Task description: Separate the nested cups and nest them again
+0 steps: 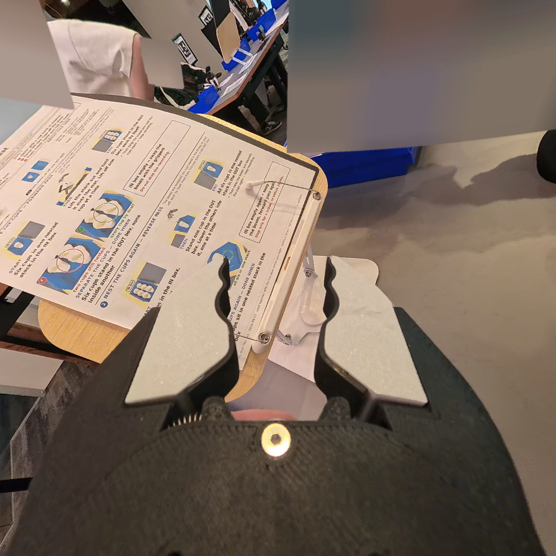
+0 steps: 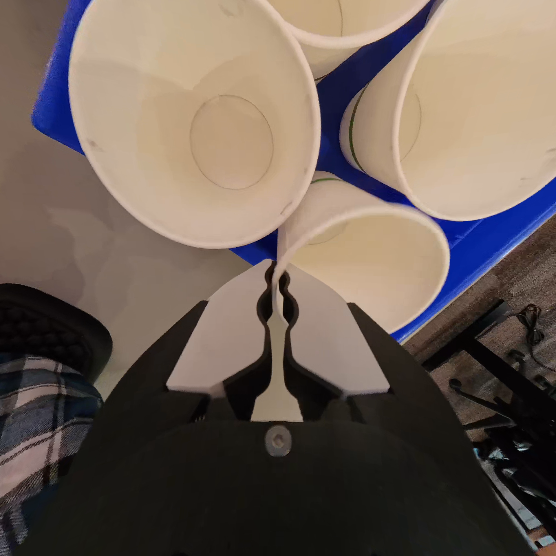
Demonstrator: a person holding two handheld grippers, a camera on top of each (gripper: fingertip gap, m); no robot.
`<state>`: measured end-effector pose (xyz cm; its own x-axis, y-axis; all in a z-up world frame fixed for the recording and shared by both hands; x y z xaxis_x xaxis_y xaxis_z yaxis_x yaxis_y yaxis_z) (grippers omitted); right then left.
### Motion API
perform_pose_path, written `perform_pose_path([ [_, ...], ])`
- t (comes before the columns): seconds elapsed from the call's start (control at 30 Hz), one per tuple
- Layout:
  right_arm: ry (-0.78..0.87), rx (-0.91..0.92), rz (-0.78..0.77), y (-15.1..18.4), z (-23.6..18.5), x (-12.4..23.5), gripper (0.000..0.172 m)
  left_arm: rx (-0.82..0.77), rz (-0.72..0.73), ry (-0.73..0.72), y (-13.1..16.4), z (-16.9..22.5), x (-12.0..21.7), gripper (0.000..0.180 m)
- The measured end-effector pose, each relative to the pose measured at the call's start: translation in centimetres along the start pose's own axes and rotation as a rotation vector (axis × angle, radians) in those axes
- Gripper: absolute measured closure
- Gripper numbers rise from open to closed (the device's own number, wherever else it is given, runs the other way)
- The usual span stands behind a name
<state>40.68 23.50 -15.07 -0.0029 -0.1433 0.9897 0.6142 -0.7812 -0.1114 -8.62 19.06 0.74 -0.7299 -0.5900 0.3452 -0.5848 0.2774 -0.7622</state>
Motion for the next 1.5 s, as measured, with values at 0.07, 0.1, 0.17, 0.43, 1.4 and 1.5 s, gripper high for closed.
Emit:
perform_pose_path([
  [0.07, 0.023, 0.004, -0.012, 0.1, 0.1, 0.2, 0.171, 0.000, 0.001, -0.002, 0.0, 0.0, 0.1, 0.121],
  [0.1, 0.034, 0.009, -0.020, 0.2, 0.1, 0.3, 0.171, 0.000, 0.002, -0.003, 0.0, -0.1, 0.1, 0.121],
  [0.17, 0.050, 0.012, -0.035, 0.2, 0.0, 0.3, 0.171, 0.000, 0.002, -0.006, 0.0, -0.1, 0.2, 0.121],
  [0.43, 0.057, -0.005, -0.066, -0.7, 0.0, -0.2, 0.146, -0.001, 0.007, -0.014, -0.1, -0.3, 0.7, 0.121],
  [1.4, 0.524, -0.230, 0.569, -1.3, 7.5, 9.5, 0.162, 0.189, -0.179, -0.375, 8.7, -10.2, 4.8, 0.107],
  [1.5, 0.537, -0.306, 0.590, -0.6, 9.7, 7.9, 0.158, 0.291, -0.281, -0.431, 13.2, -12.4, 5.9, 0.093],
])
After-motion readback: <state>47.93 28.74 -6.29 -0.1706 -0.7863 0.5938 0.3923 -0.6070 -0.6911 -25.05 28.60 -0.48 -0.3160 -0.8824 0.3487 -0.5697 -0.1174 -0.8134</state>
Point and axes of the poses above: each gripper's, where its closed fingertips meet, x back along the fingers, y out of its underside, z = x × y across the jaws, the point moved 4 cm from there along x, back along the fingers, and after that the axes turned 2 degrees about -z, right-handed, at the moved point
